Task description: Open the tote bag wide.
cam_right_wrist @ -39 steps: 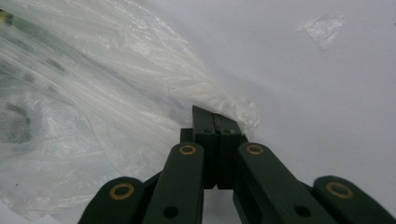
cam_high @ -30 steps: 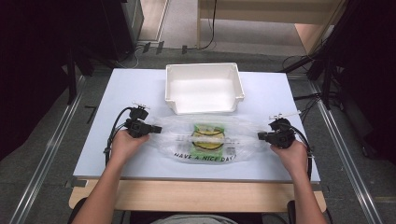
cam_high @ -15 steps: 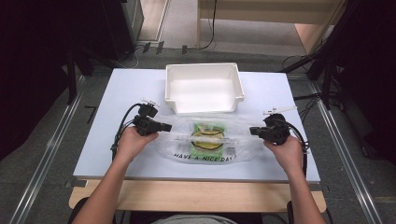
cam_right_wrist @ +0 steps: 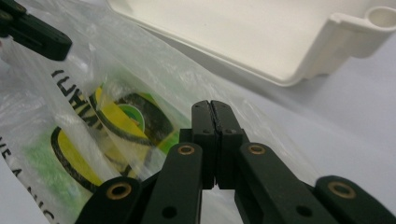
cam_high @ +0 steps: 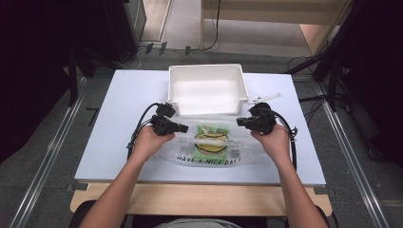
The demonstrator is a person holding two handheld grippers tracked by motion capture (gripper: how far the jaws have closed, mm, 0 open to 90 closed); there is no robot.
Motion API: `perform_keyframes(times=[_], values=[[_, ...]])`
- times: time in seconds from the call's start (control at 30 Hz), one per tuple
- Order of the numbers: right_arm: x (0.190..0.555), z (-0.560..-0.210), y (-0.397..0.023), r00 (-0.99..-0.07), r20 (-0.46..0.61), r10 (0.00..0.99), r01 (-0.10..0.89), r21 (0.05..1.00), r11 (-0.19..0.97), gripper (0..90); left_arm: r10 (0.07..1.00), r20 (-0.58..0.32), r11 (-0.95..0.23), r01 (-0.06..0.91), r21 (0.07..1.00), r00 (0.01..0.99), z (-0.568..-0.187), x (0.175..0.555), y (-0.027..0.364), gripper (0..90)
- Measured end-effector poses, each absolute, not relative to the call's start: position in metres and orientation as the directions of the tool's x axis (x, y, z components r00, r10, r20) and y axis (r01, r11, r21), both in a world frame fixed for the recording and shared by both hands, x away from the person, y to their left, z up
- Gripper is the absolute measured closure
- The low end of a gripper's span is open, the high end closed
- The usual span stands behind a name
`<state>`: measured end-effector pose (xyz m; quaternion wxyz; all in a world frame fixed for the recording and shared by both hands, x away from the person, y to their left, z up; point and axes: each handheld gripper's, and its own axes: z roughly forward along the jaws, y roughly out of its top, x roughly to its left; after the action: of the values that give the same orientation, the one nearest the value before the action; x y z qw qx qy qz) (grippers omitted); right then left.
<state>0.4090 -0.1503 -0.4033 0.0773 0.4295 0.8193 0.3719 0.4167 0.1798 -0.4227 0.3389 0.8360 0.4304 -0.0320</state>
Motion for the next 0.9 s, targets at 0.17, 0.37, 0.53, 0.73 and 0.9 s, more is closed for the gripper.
perform_keyframes(times=[0.17,0.37,0.53,0.73,0.9], values=[[0.421,-0.414,-0.142,-0.611,0.209,0.763,0.667,0.654,0.356,90.0,0.706,-0.354,-0.396,0.756,0.52,0.613,-0.431,0.421,0.178,90.0],[0.426,-0.43,-0.141,-0.597,0.218,0.772,0.693,0.625,0.359,90.0,0.706,-0.342,-0.402,0.748,0.528,0.621,-0.434,0.421,0.175,90.0],[0.428,-0.444,-0.14,-0.591,0.21,0.779,0.707,0.6,0.374,90.0,0.699,-0.331,-0.42,0.739,0.526,0.634,-0.439,0.42,0.169,90.0],[0.437,-0.452,-0.138,-0.576,0.206,0.791,0.718,0.589,0.37,90.0,0.69,-0.34,-0.435,0.741,0.512,0.64,-0.445,0.416,0.168,90.0],[0.445,-0.456,-0.136,-0.571,0.192,0.798,0.723,0.579,0.378,90.0,0.682,-0.353,-0.44,0.745,0.501,0.64,-0.447,0.411,0.169,90.0]])
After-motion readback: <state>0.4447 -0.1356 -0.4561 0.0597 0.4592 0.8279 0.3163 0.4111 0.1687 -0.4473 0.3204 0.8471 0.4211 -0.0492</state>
